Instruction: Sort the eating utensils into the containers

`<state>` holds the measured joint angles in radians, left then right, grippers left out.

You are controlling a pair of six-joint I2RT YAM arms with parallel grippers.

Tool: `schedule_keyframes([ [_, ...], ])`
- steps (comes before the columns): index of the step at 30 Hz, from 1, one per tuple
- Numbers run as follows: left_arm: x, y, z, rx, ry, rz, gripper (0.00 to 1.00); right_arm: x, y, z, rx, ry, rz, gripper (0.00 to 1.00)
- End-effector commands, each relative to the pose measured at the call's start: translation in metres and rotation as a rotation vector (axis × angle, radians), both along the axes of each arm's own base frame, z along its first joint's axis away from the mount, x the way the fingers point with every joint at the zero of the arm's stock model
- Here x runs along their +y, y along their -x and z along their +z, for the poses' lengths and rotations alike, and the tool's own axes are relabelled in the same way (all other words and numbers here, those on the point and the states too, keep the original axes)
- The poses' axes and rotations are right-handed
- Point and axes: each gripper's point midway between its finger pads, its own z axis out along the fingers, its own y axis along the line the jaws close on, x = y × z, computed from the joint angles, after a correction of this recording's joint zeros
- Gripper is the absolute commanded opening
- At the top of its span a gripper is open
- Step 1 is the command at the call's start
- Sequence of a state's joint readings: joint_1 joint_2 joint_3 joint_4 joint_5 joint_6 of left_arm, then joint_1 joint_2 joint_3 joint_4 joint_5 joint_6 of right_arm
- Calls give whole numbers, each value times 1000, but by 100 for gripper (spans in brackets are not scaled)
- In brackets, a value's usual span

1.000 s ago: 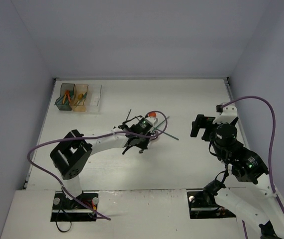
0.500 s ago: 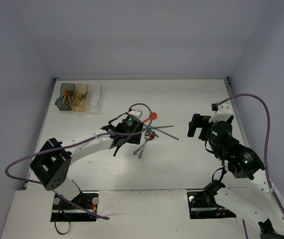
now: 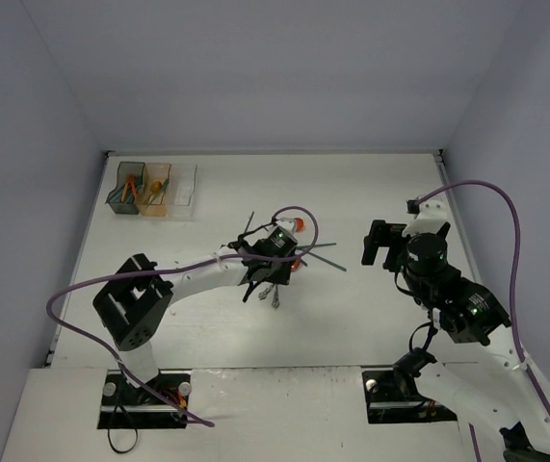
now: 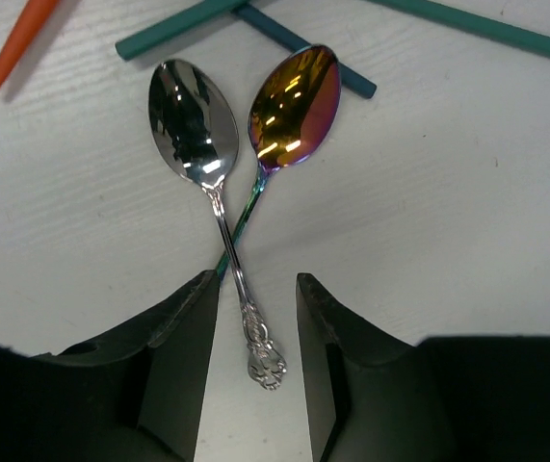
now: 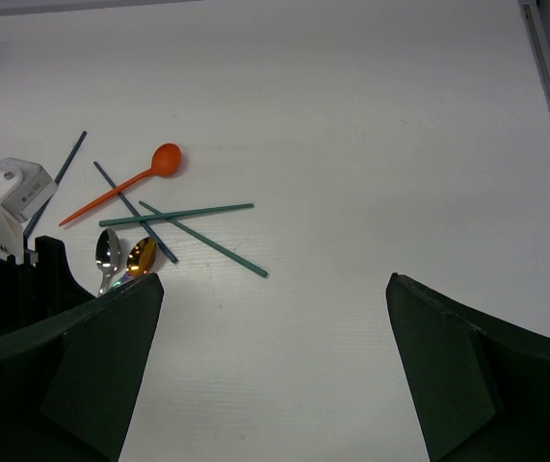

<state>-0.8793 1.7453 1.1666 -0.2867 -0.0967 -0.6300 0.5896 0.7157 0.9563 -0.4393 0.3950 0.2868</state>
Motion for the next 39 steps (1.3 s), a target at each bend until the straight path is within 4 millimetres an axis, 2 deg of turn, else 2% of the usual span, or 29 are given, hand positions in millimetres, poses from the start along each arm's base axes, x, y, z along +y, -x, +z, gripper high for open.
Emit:
schedule_keyframes([
  [1,5,14,11,54,23,243,35,-1,-5,14,-51,-27,-17,100],
  [5,5,29,-5,104,3,300,35,0,-5,15,-52,-33,-17,100],
  [7,5,30,-12,123,-17,310,35,0,-5,15,-54,-33,-17,100],
  [19,-1,24,-45,157,-87,318,35,-3,-1,19,-70,-47,-15,100],
  [25,9,20,-53,163,-120,336,33,-3,1,22,-79,-52,-15,100],
  [31,20,17,-61,167,-160,345,25,-3,0,20,-73,-49,-16,100],
  [37,21,13,-63,168,-182,343,2,-3,0,19,-71,-50,-15,100],
  [39,20,12,-57,160,-170,337,0,-3,0,18,-71,-49,-18,100],
])
